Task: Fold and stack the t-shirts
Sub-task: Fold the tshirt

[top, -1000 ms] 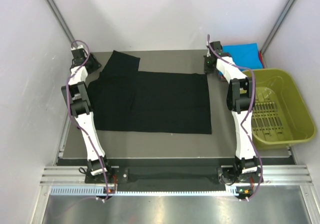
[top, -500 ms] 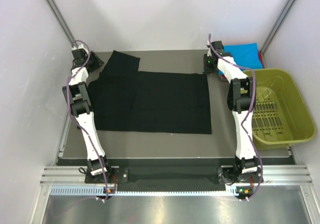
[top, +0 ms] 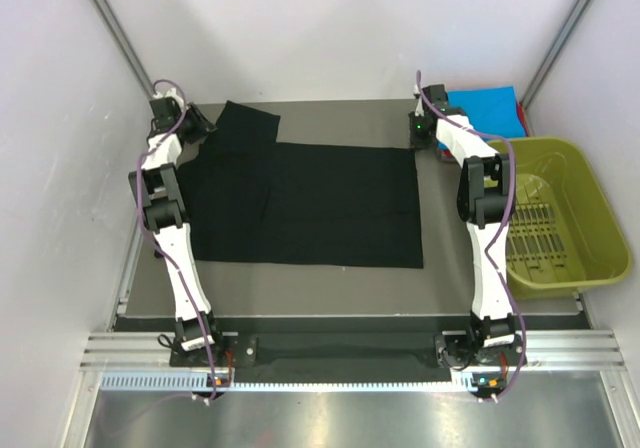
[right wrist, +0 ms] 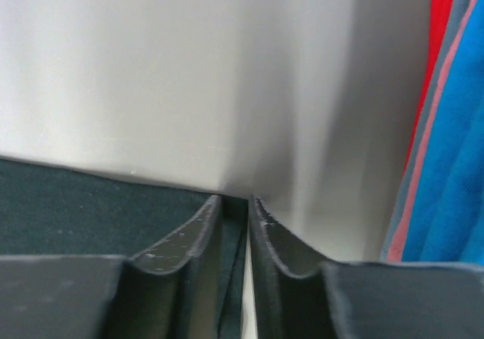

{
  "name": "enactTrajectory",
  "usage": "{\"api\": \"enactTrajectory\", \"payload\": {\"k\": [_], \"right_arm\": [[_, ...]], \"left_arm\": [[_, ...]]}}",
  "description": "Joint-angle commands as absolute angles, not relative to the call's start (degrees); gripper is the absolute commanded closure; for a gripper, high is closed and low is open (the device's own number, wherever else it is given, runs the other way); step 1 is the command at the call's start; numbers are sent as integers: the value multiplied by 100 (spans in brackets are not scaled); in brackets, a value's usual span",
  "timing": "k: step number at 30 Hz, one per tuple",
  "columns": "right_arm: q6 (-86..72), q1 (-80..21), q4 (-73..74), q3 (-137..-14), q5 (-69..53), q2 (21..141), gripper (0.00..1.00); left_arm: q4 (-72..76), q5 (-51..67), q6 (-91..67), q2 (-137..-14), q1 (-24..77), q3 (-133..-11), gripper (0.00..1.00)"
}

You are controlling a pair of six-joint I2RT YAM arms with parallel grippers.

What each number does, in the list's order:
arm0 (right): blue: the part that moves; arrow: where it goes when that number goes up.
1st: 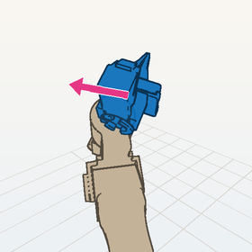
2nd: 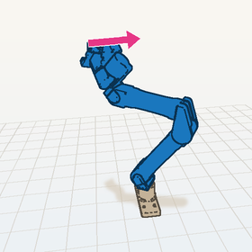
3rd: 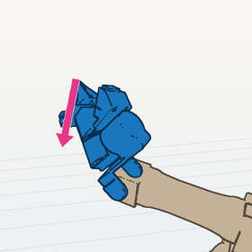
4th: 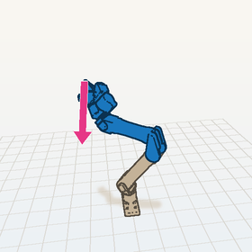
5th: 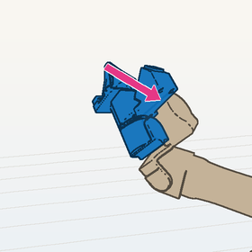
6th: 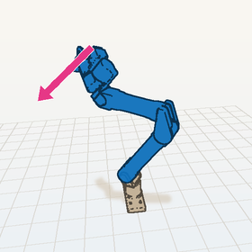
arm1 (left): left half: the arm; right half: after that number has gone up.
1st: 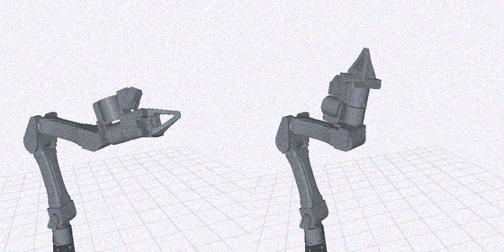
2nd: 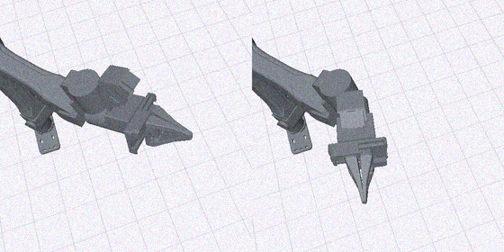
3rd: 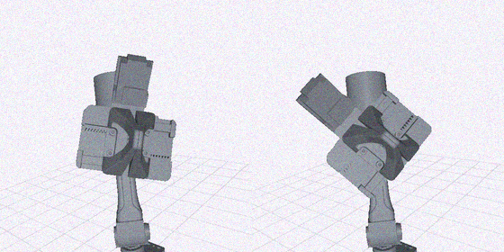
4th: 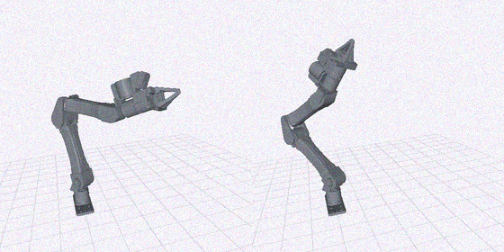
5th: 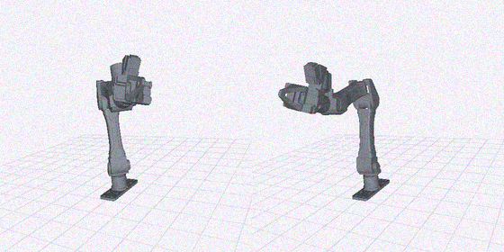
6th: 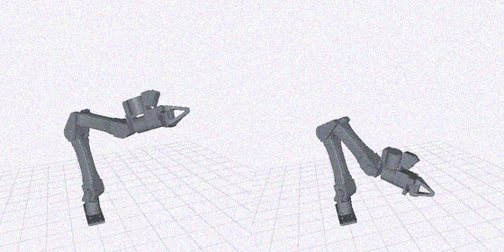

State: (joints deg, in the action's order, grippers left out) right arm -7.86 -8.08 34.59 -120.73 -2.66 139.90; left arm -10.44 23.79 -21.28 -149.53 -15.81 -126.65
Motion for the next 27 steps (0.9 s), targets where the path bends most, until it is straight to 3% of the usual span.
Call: {"api": "enactTrajectory", "payload": {"k": [1,5,8,9,27], "right_arm": [[-703,-809,3463,-12032,-220,13649,82],[-703,-817,3437,-12076,-229,13667,99],[-764,-826,3428,-12120,-237,13650,100],[-791,-817,3410,-12138,-246,13649,100],[-879,-791,2734,-11558,290,13052,100]], "left_arm": [[-1362,2356,-1872,-15161,-1547,-12744,57],[-1371,2434,-1828,-15240,-1538,-12788,69],[-1249,2557,-1924,-15267,-1547,-12832,89],[-1196,2584,-1968,-15223,-1547,-12832,100],[360,2716,-2637,-14783,-1635,-12788,100]]}}
